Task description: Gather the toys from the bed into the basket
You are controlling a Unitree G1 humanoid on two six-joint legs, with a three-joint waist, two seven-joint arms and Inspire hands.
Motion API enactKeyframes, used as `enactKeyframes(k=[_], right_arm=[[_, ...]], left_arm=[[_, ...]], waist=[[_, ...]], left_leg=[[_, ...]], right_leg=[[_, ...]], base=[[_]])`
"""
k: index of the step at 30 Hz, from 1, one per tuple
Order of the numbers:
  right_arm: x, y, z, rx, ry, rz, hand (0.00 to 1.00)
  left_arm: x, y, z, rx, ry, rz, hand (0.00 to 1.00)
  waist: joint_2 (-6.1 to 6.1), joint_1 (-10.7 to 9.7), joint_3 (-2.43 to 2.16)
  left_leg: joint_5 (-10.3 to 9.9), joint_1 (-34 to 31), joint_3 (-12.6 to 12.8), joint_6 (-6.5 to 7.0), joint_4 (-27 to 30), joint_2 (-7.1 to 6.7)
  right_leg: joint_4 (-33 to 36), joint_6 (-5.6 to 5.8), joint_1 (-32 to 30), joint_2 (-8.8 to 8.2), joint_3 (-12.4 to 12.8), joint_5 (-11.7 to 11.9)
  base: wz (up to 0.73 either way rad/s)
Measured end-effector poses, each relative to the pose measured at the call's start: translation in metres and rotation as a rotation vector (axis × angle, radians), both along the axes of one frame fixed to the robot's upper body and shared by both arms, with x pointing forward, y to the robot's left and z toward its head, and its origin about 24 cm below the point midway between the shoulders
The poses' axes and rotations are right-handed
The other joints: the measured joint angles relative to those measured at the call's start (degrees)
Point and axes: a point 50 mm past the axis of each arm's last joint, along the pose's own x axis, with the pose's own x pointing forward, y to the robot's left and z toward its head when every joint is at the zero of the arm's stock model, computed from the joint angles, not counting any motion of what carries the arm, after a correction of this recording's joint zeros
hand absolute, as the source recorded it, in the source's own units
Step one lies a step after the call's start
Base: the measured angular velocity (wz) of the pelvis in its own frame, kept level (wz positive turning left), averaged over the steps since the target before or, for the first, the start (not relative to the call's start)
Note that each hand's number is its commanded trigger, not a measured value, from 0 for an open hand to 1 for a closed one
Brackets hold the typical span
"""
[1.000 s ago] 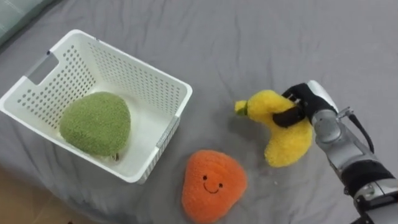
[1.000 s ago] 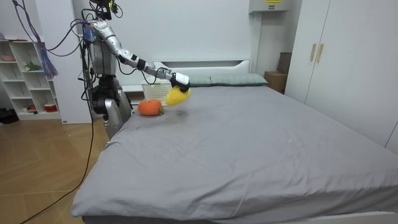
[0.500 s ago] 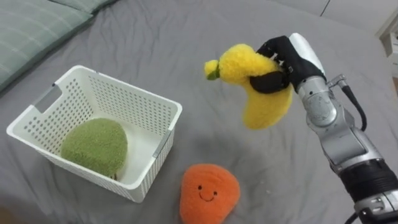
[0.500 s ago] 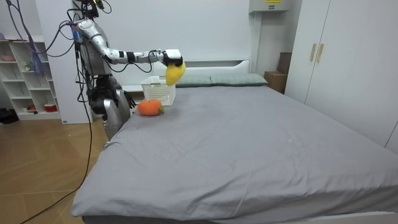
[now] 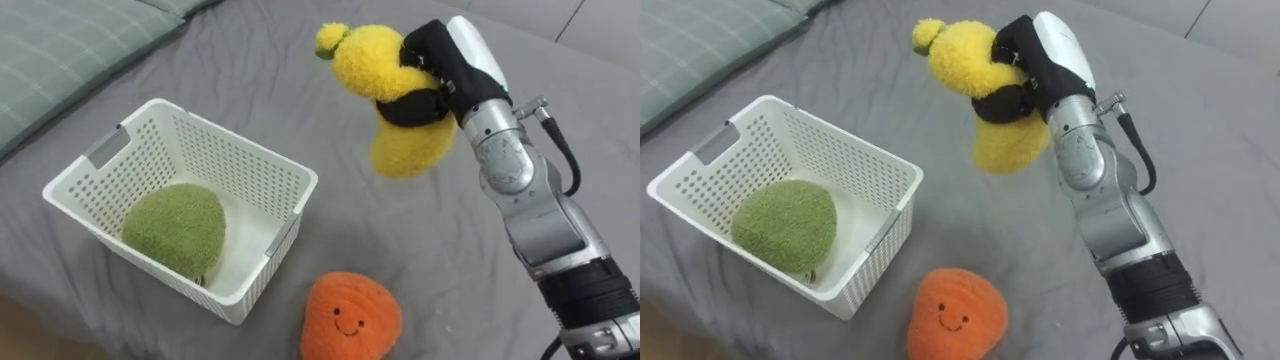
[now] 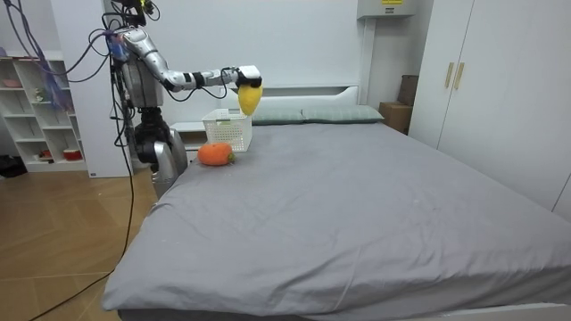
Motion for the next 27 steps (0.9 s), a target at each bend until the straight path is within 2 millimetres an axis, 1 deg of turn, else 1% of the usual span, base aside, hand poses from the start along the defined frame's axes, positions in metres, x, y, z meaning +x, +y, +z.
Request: enactKeyframes(k=[2,4,5,6,7,9,12,15,16,17,19,22,23,25,26,27], right_arm=[[0.0,0.0,-0.001,-0.001,0.015,-0.004,1.0],[0.0,0.004,-0.003,0.007,0.028,-0.005,1.0],[0.0,0.005,-0.004,0.007,0.031,-0.002,1.0],[0.0,0.009,-0.004,0.007,0.032,0.009,1.0],[0.001,0.013,-0.003,0.003,0.032,0.022,1.0],[0.001,0.02,-0.003,0.009,0.035,0.037,1.0],[0.001,0.032,-0.001,0.005,0.034,0.073,1.0],[0.003,0.04,0.004,-0.002,0.026,0.099,1.0],[0.004,0.043,0.005,0.0,0.022,0.107,1.0],[0.004,0.044,0.005,0.002,0.022,0.111,1.0],[0.003,0.049,0.003,-0.001,0.031,0.126,1.0],[0.003,0.049,0.0,-0.006,0.048,0.13,1.0],[0.003,0.05,-0.001,-0.006,0.053,0.129,1.0],[0.003,0.051,-0.004,-0.014,0.068,0.132,1.0],[0.003,0.052,-0.005,-0.017,0.074,0.132,1.0],[0.003,0.052,-0.009,-0.025,0.088,0.132,1.0]], left_arm=[[-0.003,0.001,0.0,0.025,0.02,-0.008,0.0],[-0.006,0.002,0.0,0.038,0.039,0.004,0.0],[-0.006,0.002,0.0,0.039,0.043,0.005,0.0],[-0.007,0.002,0.0,0.039,0.046,0.006,0.0],[-0.01,0.003,-0.001,0.039,0.055,0.007,0.0],[-0.01,0.003,-0.001,0.045,0.058,-0.004,0.0],[-0.01,0.003,-0.001,0.044,0.069,-0.002,0.0],[-0.013,0.003,-0.002,0.04,0.084,0.004,0.0],[-0.017,0.003,-0.002,0.038,0.093,0.013,0.0],[-0.017,0.004,-0.002,0.036,0.096,0.019,0.0],[-0.021,0.004,-0.003,0.026,0.111,0.025,0.0],[-0.022,-0.001,-0.004,0.01,0.117,0.029,0.0],[-0.023,-0.001,-0.004,0.009,0.122,0.029,0.0],[-0.026,-0.001,-0.005,0.008,0.14,0.032,0.0],[-0.027,-0.001,-0.005,0.008,0.143,0.032,0.0],[-0.029,-0.001,-0.005,0.009,0.149,0.034,0.0]], waist=[[-0.06,0.7,0.03],[-0.07,1.8,0.03],[-0.07,2.0,0.03],[-0.09,2.1,0.05],[-0.2,2.1,0.11],[-0.43,2.3,0.24],[-1.01,3.5,0.5],[-1.23,4.3,0.53],[-1.23,5.0,0.54],[-1.23,5.2,0.55],[-1.13,5.7,0.66],[-0.8,7.0,0.89],[-0.8,7.3,0.89],[-0.8,8.4,0.89],[-0.8,8.5,0.89],[-0.8,9.1,0.89]], left_leg=[[0.0,-0.2,-0.3,0.0,0.2,-0.03],[0.0,-0.7,-0.6,0.0,0.4,-0.09],[0.0,-0.8,-0.8,0.0,0.6,-0.12],[0.0,-1.1,-1.3,0.01,0.8,-0.26],[0.0,-1.8,-2.3,0.03,1.0,-0.48],[0.0,-2.3,-3.3,0.06,1.2,-0.77],[0.1,-2.8,-4.7,0.21,1.6,-1.25],[0.3,-3.8,-6.3,0.48,2.2,-1.87],[0.4,-3.8,-6.5,0.53,2.2,-1.94],[0.4,-3.8,-6.6,0.54,2.3,-1.99],[0.5,-3.8,-8.0,0.67,2.5,-2.67],[0.6,-4.2,-8.7,0.77,3.1,-2.74],[0.6,-4.3,-8.7,0.78,3.2,-2.76],[0.6,-4.3,-8.8,0.8,3.3,-2.82],[0.6,-4.3,-8.9,0.81,3.3,-2.83],[0.7,-4.3,-9.1,0.8,3.3,-2.88]], right_leg=[[0.0,0.0,0.0,-0.03,-0.4,0.0],[0.0,0.01,0.0,-0.11,-1.1,0.0],[0.0,0.01,0.0,-0.13,-1.4,0.0],[0.0,0.04,0.0,-0.26,-2.4,0.0],[0.0,0.18,0.0,-0.39,-3.1,-0.1],[0.0,0.32,0.1,-0.59,-4.3,-0.2],[0.0,0.45,0.1,-0.9,-5.8,-0.3],[0.0,0.64,0.2,-1.24,-7.1,-0.4],[0.0,0.68,0.3,-1.31,-7.2,-0.4],[0.0,0.71,0.4,-1.33,-7.3,-0.4],[-0.1,1.08,1.1,-1.61,-8.0,-0.7],[0.0,1.1,1.2,-1.81,-8.6,-0.7],[0.0,1.11,1.2,-1.82,-8.6,-0.7],[0.0,1.11,1.2,-1.87,-8.7,-0.7],[0.0,1.11,1.2,-1.88,-8.7,-0.7],[0.0,1.11,1.3,-1.88,-8.9,-0.7]], base=[[0.12],[0.09],[0.13],[0.24],[0.29],[0.29],[0.25],[0.29],[0.18],[0.17],[0.28],[0.14],[0.09],[0.0],[0.04],[0.11]])
